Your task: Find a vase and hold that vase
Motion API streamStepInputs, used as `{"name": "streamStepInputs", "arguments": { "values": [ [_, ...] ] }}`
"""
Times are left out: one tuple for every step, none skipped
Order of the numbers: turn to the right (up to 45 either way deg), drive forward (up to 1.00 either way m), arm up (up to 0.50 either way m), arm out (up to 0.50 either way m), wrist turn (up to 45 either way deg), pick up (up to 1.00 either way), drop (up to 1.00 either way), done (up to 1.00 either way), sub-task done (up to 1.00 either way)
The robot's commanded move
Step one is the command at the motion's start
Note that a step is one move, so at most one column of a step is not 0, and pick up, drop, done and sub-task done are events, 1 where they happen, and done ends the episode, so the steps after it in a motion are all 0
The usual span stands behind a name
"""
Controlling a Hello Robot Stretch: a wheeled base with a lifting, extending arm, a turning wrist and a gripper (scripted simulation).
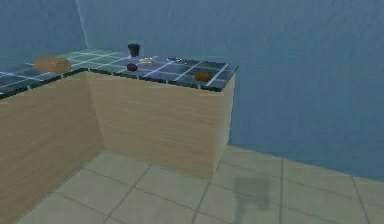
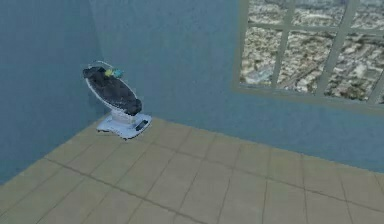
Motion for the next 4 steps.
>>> {"name": "streamStepInputs", "arguments": {
  "values": [
    [0.0, 0.75, 0.0, 0.0, 0.0, 0.0, 0.0, 0.0, 0.0],
    [-45.0, 0.0, 0.0, 0.0, 0.0, 0.0, 0.0, 0.0, 0.0],
    [-45.0, 0.0, 0.0, 0.0, 0.0, 0.0, 0.0, 0.0, 0.0],
    [-18.0, 0.0, 0.0, 0.0, 0.0, 0.0, 0.0, 0.0, 0.0]
  ]
}}
